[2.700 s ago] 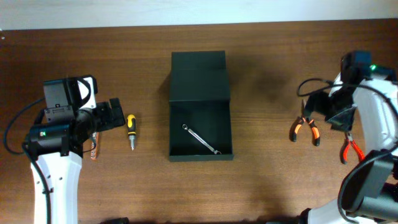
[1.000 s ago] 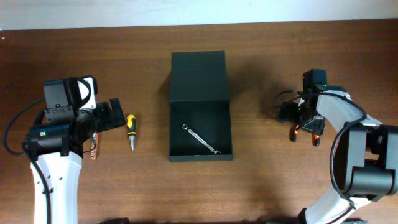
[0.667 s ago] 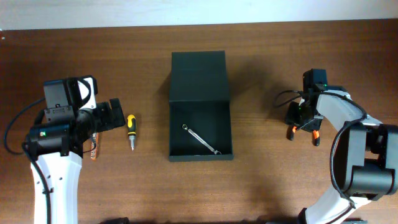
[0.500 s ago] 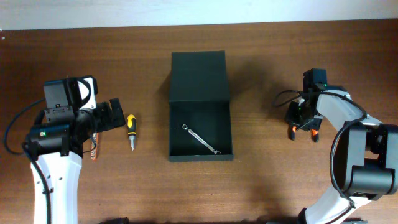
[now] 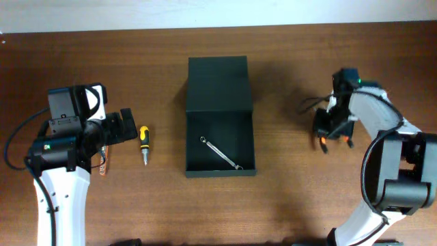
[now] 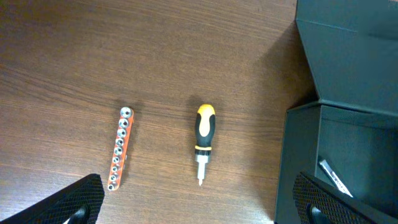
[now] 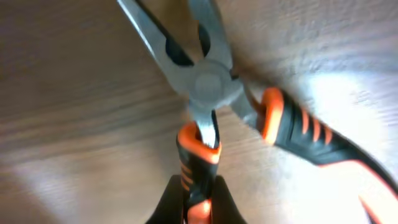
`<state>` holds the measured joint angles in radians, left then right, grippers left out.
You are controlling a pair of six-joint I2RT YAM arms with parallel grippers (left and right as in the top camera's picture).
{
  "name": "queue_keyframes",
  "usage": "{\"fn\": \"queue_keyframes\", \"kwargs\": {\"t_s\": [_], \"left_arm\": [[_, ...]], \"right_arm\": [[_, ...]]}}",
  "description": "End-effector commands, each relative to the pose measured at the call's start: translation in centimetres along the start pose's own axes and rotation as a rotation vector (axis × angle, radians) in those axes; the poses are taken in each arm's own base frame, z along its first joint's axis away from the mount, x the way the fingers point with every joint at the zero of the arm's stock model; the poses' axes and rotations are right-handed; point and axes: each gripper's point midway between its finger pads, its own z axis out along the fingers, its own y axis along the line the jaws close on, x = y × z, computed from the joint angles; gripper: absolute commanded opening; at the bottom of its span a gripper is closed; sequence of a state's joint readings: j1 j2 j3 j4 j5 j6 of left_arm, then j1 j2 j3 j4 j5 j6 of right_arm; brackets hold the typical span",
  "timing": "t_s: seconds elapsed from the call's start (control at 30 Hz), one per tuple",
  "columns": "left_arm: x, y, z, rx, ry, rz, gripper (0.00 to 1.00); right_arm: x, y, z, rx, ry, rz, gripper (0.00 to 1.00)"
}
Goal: Pack container
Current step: 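Carry the orange-black pliers into the box and release them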
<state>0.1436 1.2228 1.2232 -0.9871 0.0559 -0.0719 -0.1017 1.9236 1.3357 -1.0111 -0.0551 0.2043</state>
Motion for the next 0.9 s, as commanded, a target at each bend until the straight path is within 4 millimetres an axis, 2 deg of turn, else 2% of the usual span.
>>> {"fn": "queue_keyframes", "kwargs": {"t_s": [0.0, 0.03, 0.1, 0.17, 0.23, 0.27, 0.37, 0.5, 0.57, 0.73, 0.87], "left_arm": [[-0.6, 0.0, -0.9, 0.003, -0.03, -0.011, 0.99], [-0.6, 0.0, -0.9, 0.003, -0.031, -0.012, 0.99], [-0.6, 0.0, -0.9, 0.003, -0.031, -0.012, 0.99], [-0.7, 0.1, -0.9, -0.002, -0.033, -0.013, 0.99], [-0.7, 0.4, -1.0, -0.006, -0.037, -0.02, 0.99], [-0.7, 0.6, -1.2, -0.01, -0.041, -0.027, 0.99], [-0.9, 1.4, -1.8, -0.024, -0.061, -0.047, 0.99], [-1.1, 1.9, -2.7, -0.033, -0.092, -0.06, 0.99], [-1.2, 1.8, -3.2, -0.032, -0.109, -0.058, 0.99], [-1.2, 1.8, -3.7, -0.031, -0.122, -0.057, 0.99], [-1.0, 1.8, -3.6, -0.032, -0.112, -0.058, 0.99]], "right_arm": [[-3.8, 5.3, -8.9, -0.064, -0.202, -0.249, 0.04], [-3.5, 7.6, -11.9, -0.076, -0.236, -0.373, 0.04], [-2.6, 10.2, -14.6, -0.079, -0.264, -0.515, 0.04], [-0.4, 14.4, -17.7, -0.083, -0.302, -0.747, 0.04], [1.2, 16.8, -18.6, -0.087, -0.312, -0.874, 0.04], [2.7, 18.5, -18.6, -0.089, -0.309, -0.974, 0.04], [7.6, 22.6, -17.5, -0.088, -0.257, -1.209, 0.04], [11.0, 25.6, -15.8, -0.096, -0.215, -1.323, 0.04], [12.4, 26.9, -13.5, -0.09, -0.172, -1.373, 0.04], [13.1, 27.2, -8.7, -0.074, -0.103, -1.387, 0.04], [13.0, 25.9, -4.2, -0.064, -0.063, -1.37, 0.04]]}}
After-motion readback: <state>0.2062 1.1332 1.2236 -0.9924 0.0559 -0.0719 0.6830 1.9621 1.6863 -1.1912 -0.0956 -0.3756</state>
